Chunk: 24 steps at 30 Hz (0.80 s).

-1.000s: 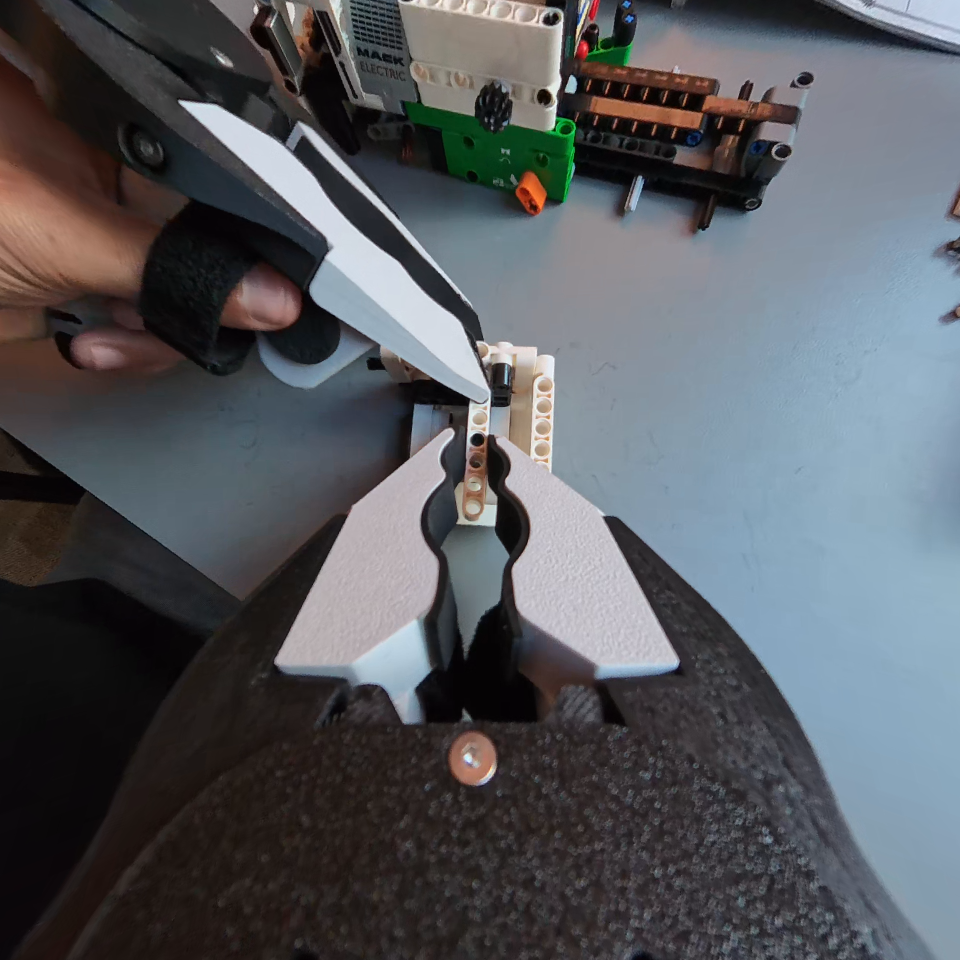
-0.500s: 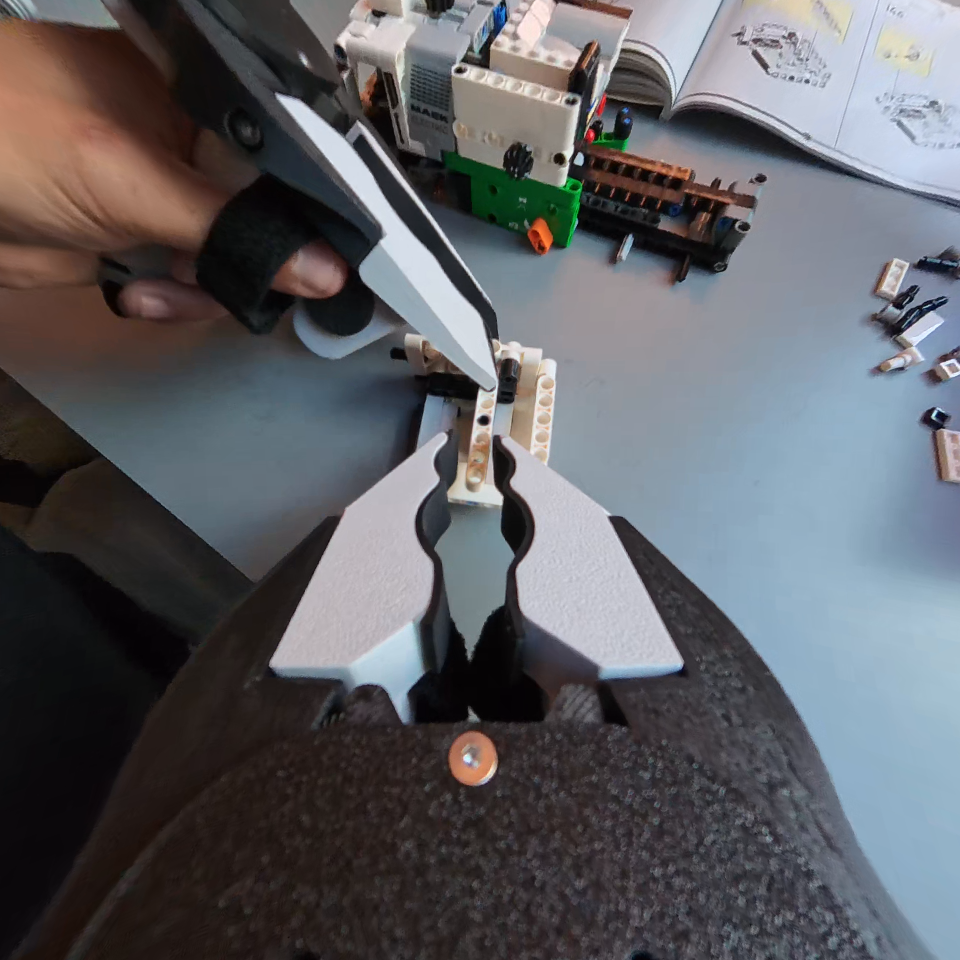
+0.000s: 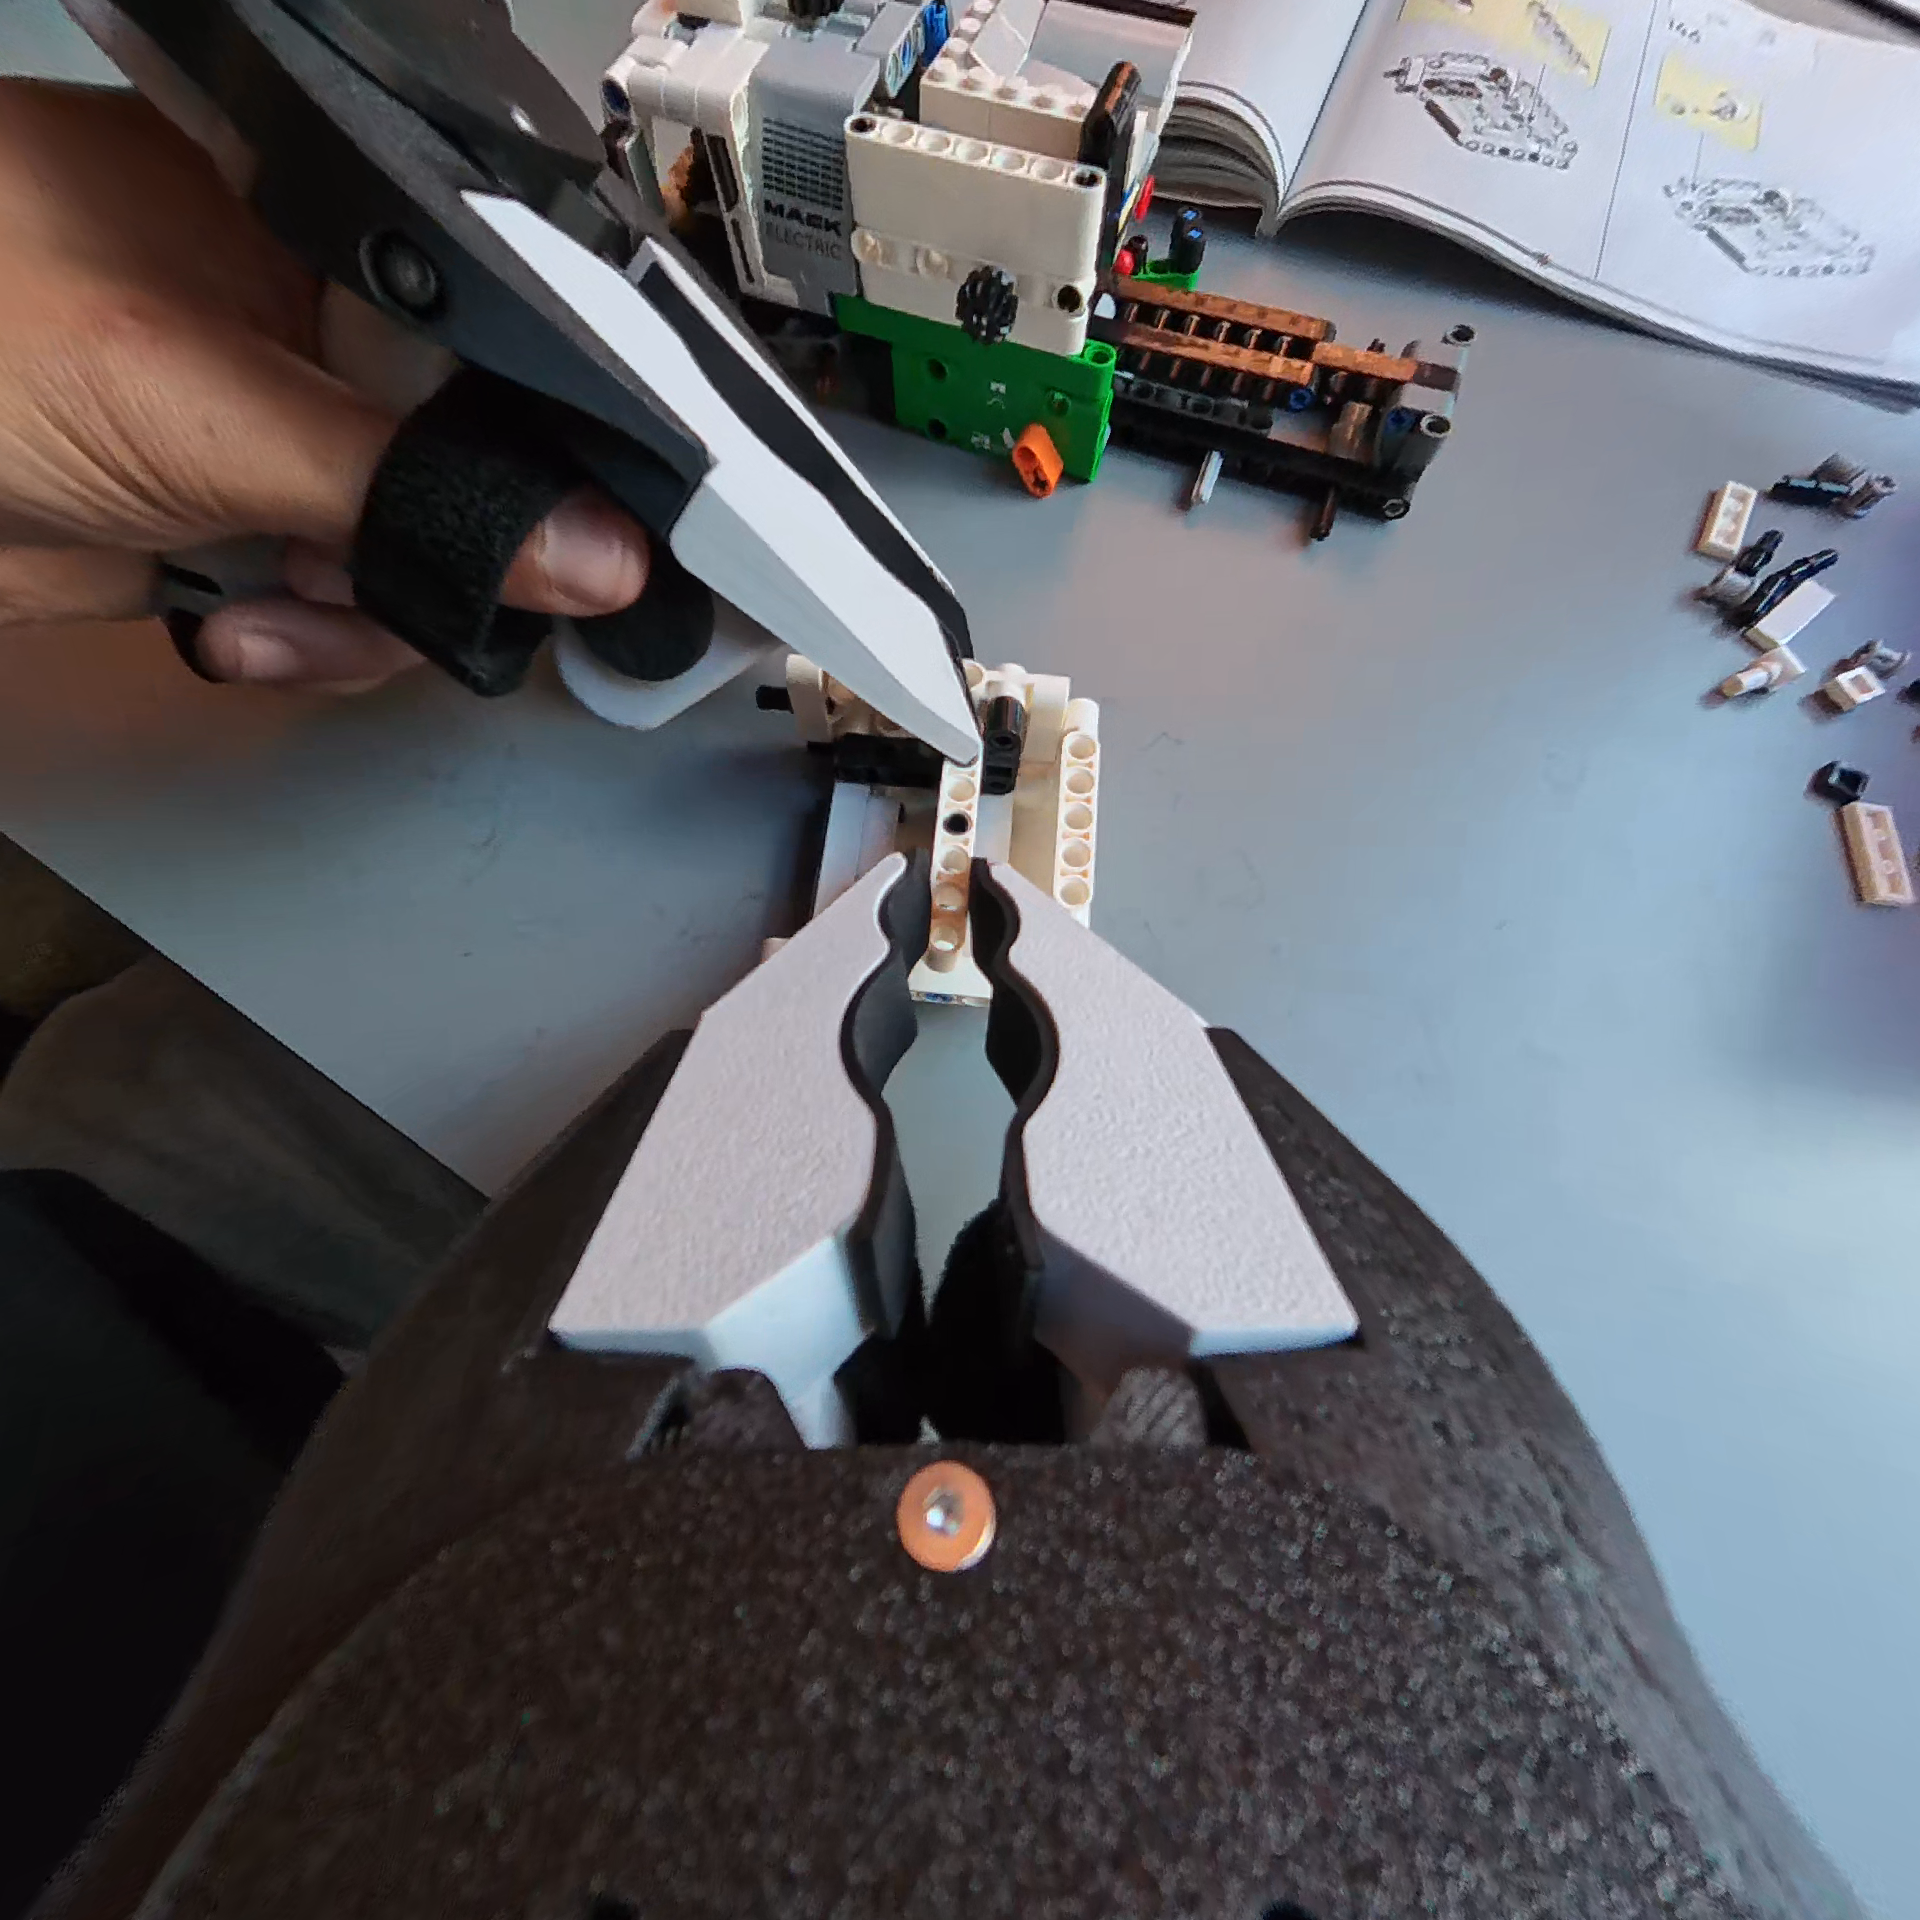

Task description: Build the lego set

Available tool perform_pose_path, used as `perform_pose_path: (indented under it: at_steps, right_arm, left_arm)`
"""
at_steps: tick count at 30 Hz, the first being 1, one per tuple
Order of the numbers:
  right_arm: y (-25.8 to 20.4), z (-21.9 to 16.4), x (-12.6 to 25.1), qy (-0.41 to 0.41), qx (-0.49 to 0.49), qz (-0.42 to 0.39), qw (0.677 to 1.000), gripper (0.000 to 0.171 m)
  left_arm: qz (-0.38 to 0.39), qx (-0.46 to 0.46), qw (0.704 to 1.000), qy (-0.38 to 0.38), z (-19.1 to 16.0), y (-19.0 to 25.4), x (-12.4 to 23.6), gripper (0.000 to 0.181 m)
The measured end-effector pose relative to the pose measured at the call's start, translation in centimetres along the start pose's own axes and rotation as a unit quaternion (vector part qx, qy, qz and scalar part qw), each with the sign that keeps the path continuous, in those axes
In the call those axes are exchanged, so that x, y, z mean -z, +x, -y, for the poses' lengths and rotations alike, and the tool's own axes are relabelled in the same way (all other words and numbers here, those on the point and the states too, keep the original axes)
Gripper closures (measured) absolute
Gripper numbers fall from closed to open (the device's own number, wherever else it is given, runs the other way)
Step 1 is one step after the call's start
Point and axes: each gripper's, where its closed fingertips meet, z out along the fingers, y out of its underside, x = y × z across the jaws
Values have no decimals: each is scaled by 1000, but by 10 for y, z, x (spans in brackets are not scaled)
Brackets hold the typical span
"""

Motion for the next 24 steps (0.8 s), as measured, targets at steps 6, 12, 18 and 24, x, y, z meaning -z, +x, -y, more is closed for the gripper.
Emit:
perform_pose_path:
  at_steps: [6,12,18,24]
  right_arm:
    - [1,1,4,30,-19,25,999,164]
    - [4,-2,8,38,70,-27,996,163]
    - [3,-2,7,41,48,-7,998,164]
    - [6,-5,13,28,-1,1,1000,164]
  left_arm:
    - [1,-22,1000,-4,-1,4,-2,161]
    - [11,-47,999,13,-1,8,2,159]
    - [56,-113,992,-22,-19,2,1,158]
    - [61,-102,992,-30,-18,3,-8,163]
